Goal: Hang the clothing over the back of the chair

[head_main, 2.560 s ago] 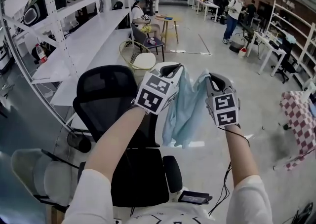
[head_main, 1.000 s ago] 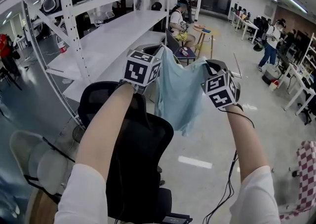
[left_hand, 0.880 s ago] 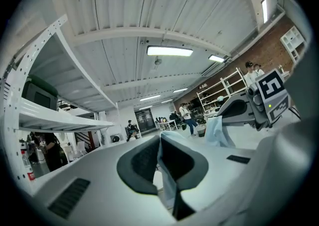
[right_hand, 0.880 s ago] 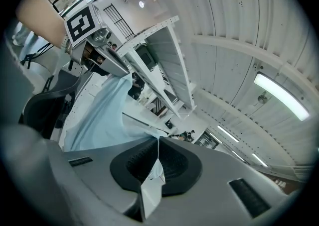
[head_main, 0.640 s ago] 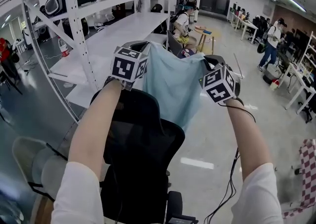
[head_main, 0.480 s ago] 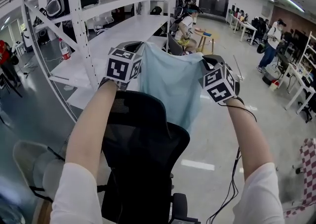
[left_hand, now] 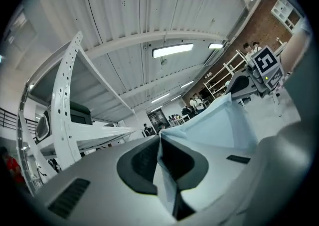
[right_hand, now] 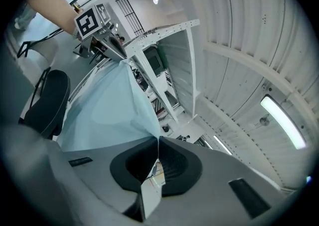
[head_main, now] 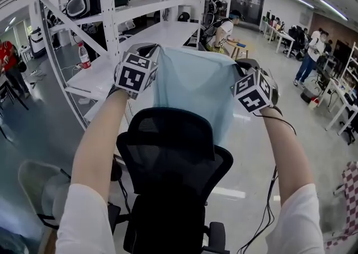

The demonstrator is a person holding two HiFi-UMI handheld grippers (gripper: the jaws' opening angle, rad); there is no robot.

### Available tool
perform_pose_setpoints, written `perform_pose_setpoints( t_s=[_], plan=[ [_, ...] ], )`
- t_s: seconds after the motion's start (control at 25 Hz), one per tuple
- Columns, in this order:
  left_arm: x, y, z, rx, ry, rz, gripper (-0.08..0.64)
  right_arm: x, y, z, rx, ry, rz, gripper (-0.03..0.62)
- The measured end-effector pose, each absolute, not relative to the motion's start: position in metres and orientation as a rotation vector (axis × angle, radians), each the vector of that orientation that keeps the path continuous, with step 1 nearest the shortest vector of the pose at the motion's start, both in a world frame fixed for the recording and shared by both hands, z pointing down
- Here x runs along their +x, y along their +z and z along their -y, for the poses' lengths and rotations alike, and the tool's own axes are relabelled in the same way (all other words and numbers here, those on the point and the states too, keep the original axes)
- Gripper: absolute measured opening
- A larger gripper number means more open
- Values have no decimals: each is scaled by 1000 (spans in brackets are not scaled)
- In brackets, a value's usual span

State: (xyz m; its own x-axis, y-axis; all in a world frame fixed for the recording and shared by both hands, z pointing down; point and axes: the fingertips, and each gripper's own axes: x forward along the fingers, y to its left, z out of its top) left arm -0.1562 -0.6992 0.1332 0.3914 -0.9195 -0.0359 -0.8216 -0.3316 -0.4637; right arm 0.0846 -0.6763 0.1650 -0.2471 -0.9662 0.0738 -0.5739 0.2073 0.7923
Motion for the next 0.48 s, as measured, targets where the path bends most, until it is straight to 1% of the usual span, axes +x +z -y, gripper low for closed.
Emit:
perform_pose_setpoints(
  t_s=[0.4,0.48],
  plan=[
    [-221,83,664,-1992,-367,-1495,29,18,115,646,1429,-1032,1769,29],
    [-226,74,654,-1973,-347,-1500,28,14,107,635,1434,-1052,1759,29]
  ],
)
